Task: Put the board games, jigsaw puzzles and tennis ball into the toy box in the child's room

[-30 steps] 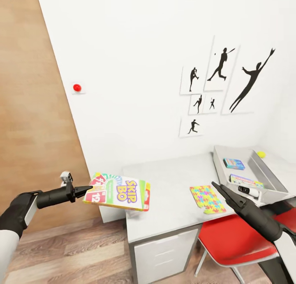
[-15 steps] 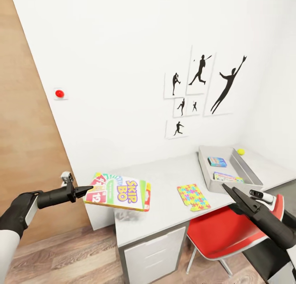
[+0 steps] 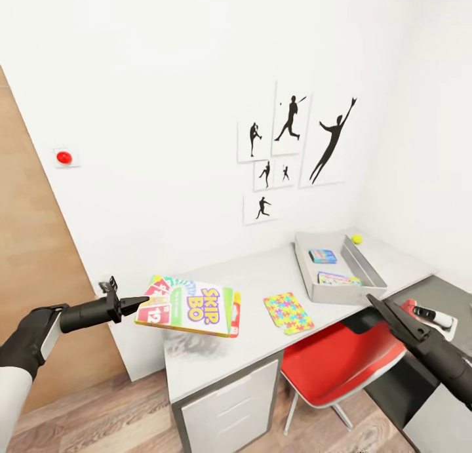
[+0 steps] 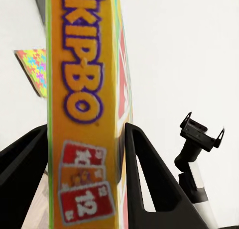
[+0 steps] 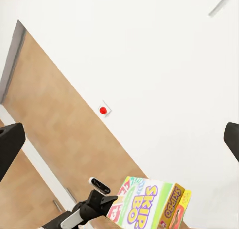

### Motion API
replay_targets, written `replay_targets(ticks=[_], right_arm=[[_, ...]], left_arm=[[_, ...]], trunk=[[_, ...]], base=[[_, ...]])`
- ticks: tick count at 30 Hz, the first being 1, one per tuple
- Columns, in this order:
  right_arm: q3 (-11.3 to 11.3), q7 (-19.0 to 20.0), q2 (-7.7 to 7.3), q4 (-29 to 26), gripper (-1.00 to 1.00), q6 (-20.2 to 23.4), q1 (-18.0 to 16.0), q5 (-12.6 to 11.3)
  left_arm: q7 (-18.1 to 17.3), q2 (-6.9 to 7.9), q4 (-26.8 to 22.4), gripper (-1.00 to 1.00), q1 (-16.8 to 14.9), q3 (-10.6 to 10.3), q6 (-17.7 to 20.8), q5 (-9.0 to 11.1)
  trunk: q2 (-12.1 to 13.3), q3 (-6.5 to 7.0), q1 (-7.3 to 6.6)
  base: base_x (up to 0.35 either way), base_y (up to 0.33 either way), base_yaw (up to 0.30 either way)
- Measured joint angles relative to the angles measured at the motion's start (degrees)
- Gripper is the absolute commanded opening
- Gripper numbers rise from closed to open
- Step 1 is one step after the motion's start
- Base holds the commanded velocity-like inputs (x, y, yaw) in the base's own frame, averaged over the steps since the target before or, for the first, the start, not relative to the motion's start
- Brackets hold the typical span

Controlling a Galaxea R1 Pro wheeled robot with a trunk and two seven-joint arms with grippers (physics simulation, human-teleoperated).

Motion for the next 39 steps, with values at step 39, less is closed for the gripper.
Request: replay_targets(ticks=[39], right_arm=[[-0.6,-0.1,0.09,0.0,1.0,-0.4,0.1,0.5]], left_arm=[[0.0,-0.06,0.0,-1.0,0.1,0.3,-1.9,0.2]], trunk=[[0.0,1.32,-0.01]], base=[[0.135,-0.169,-0.068]])
